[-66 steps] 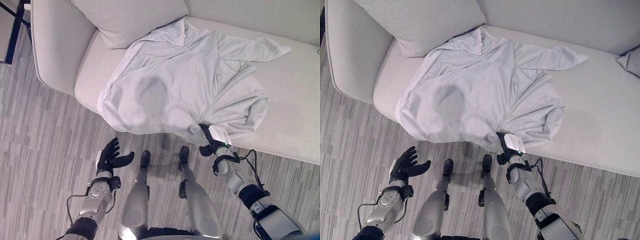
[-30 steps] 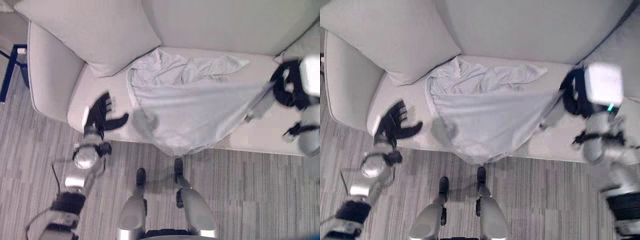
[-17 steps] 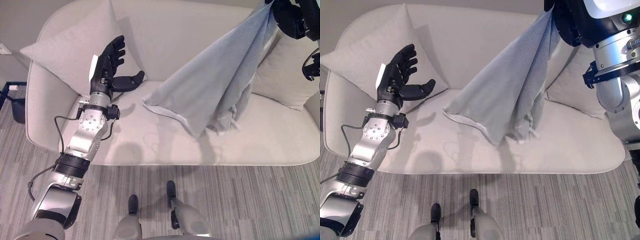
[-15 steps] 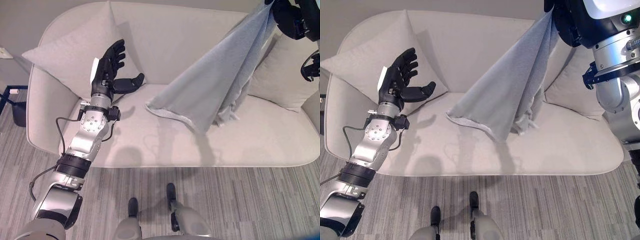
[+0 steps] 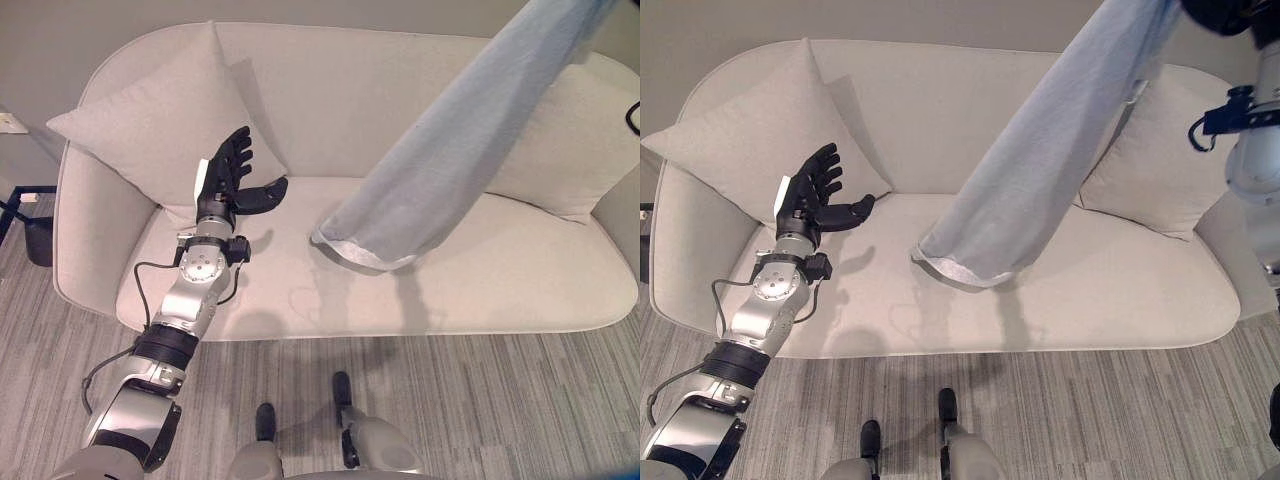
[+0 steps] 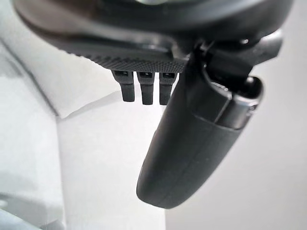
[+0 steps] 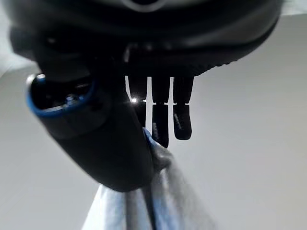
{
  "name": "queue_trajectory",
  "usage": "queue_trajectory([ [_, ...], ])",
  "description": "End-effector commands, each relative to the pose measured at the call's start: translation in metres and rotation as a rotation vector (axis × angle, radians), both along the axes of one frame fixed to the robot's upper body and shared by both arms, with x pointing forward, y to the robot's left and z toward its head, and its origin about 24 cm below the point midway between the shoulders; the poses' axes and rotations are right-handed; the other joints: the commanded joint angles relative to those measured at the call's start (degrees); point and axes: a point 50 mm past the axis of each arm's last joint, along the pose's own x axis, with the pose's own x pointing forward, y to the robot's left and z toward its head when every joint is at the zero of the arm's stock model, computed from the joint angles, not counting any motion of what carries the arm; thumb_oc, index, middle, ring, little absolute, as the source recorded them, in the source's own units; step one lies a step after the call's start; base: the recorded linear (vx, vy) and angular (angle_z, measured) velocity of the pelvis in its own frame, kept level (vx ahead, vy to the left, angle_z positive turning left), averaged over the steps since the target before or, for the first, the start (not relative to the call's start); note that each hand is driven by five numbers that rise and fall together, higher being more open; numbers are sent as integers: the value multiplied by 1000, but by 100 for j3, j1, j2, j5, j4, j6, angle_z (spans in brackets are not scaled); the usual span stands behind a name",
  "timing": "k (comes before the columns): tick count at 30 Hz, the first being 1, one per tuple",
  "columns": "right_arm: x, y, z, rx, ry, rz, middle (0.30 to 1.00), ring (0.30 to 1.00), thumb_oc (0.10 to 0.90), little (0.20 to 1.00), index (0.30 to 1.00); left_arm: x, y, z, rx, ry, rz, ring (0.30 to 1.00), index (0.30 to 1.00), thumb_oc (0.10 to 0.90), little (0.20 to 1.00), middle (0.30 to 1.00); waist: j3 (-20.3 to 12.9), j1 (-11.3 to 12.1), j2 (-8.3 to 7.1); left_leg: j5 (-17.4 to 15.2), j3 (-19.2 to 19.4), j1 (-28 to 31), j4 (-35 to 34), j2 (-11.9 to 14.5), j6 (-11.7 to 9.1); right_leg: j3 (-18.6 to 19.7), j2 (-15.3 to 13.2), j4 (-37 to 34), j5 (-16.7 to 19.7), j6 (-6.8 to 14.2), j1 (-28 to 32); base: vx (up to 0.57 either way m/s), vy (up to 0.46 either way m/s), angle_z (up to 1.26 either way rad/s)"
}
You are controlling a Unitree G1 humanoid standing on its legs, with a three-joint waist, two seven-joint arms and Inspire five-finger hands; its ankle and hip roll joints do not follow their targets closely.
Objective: Hang the clothes on the sofa on the clothes rack.
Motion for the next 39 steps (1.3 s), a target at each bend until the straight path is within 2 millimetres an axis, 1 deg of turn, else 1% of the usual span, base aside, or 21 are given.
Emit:
queue_trajectory([
  [1,-8,-3,29,198,-189,153,300,300,400,300,300,1,-29,-10,74,0,-117,900,900,800,900,900,-1596,29,-225,-503,166,102,25,-115,-127,-202,-490,25,-588,433,132,15,-23,-4],
  [3,-8,2,36,271,-179,324,300,300,400,300,300,6,-34,-18,73,49,-126,900,900,800,900,900,-1612,-48,-264,-492,201,107,25,-96,-155,-181,-468,25,-575,450,110,14,-27,-7],
  [4,-8,2,37,271,-178,326,300,300,400,300,300,7,-34,-18,72,48,-127,900,900,800,900,900,-1608,-46,-258,-492,202,105,25,-95,-156,-181,-467,25,-574,450,108,4,-17,-8],
  [6,-10,7,38,296,-151,453,300,300,400,300,300,11,-34,-17,69,64,-136,900,900,800,900,900,-1611,-104,-257,-492,256,115,25,-72,-178,-176,-442,25,-584,459,91,13,-26,-6],
  [7,-9,9,34,316,-104,554,300,300,400,300,300,14,-33,-15,66,69,-147,900,900,800,900,900,-1607,-151,-256,-495,302,121,25,-45,-193,-171,-411,25,-594,463,73,17,-40,-8],
  [10,-9,12,24,311,-3,683,300,300,400,300,300,19,-30,-2,73,39,-158,900,900,800,900,900,-1572,-243,-244,-487,361,115,25,-15,-212,-162,-376,25,-607,471,23,9,-31,-13],
  [11,-10,10,23,314,-3,683,300,300,400,300,300,19,-31,-2,76,39,-161,900,900,800,900,900,-1573,-228,-259,-489,363,114,25,-13,-213,-160,-374,25,-606,470,21,7,-21,-18],
  [13,-12,9,15,306,60,742,300,300,400,300,300,20,-28,7,68,9,-167,900,900,800,900,900,-1537,-311,-232,-490,404,112,25,-2,-222,-160,-346,25,-616,480,-13,7,-48,-14],
  [14,-12,4,3,308,133,763,300,300,400,300,300,21,-26,12,65,-8,-177,900,900,800,900,900,-1502,-343,-236,-495,428,109,25,8,-225,-160,-321,25,-628,476,-39,7,-51,-10],
  [18,-13,6,-11,316,218,848,300,300,400,300,300,21,-26,18,38,-26,-194,900,900,800,900,900,-1461,-395,-220,-511,458,142,25,14,-215,-163,-303,25,-647,459,-46,16,-45,-12],
  [20,-12,9,-21,361,270,992,300,300,400,300,300,22,-23,15,-21,-12,-192,900,900,800,900,900,-1454,-455,-171,-520,461,157,25,20,-209,-149,-288,25,-662,441,-44,26,-44,-7],
  [21,-13,9,-21,362,270,992,300,300,400,300,300,22,-23,15,-20,-11,-194,900,900,800,900,900,-1455,-451,-176,-520,459,156,25,20,-209,-152,-288,25,-663,441,-44,29,-45,-5],
  [22,-12,13,-25,374,289,1053,300,300,400,300,300,23,-26,13,-49,1,-201,900,900,800,900,900,-1454,-470,-167,-519,458,156,25,23,-207,-151,-286,25,-663,436,-44,27,-45,-9],
  [24,-15,30,-26,371,283,1225,300,300,400,300,300,26,-28,0,-122,64,-191,900,900,800,900,900,-1473,-533,-127,-526,461,144,25,28,-206,-150,-271,25,-663,427,-79,38,-64,-8],
  [27,-18,38,-21,346,256,1269,300,300,400,300,300,28,-34,-5,-136,93,-200,900,900,800,900,900,-1487,-559,-108,-527,470,128,25,31,-206,-129,-250,25,-664,421,-112,20,-34,-5],
  [29,-20,48,-11,315,225,1310,300,300,400,300,300,27,-44,-14,-135,136,-232,900,900,800,900,900,-1493,-575,-105,-526,483,115,25,35,-203,-106,-228,25,-668,412,-133,16,-34,-5],
  [32,-29,64,10,227,180,1353,300,300,400,300,300,16,-72,-42,-95,240,-347,900,900,800,900,900,-1516,-584,-101,-532,465,103,25,45,-192,-85,-208,25,-675,393,-134,32,-35,-6],
  [33,-29,65,10,225,182,1353,300,300,400,300,300,17,-72,-41,-97,239,-347,900,900,800,900,900,-1517,-589,-88,-533,466,101,25,45,-192,-84,-207,25,-675,393,-136,0,0,0],
  [36,-31,76,18,171,189,1354,300,300,400,300,300,5,-95,-58,-117,302,-446,900,900,800,900,900,-1519,-579,-86,-537,450,91,25,52,-182,-79,-194,25,-677,383,-137,0,0,0],
  [37,-31,76,19,170,189,1354,300,300,400,300,300,5,-95,-58,-117,302,-446,900,900,800,900,900,-1518,-581,-83,-538,450,91,25,52,-182,-79,-194,25,-677,383,-137,0,0,0],
  [39,-32,81,19,142,203,1352,300,300,400,300,300,0,-109,-60,-170,321,-504,900,900,800,900,900,-1518,-596,-94,-543,443,82,25,57,-173,-72,-186,25,-680,378,-140,0,0,0],
])
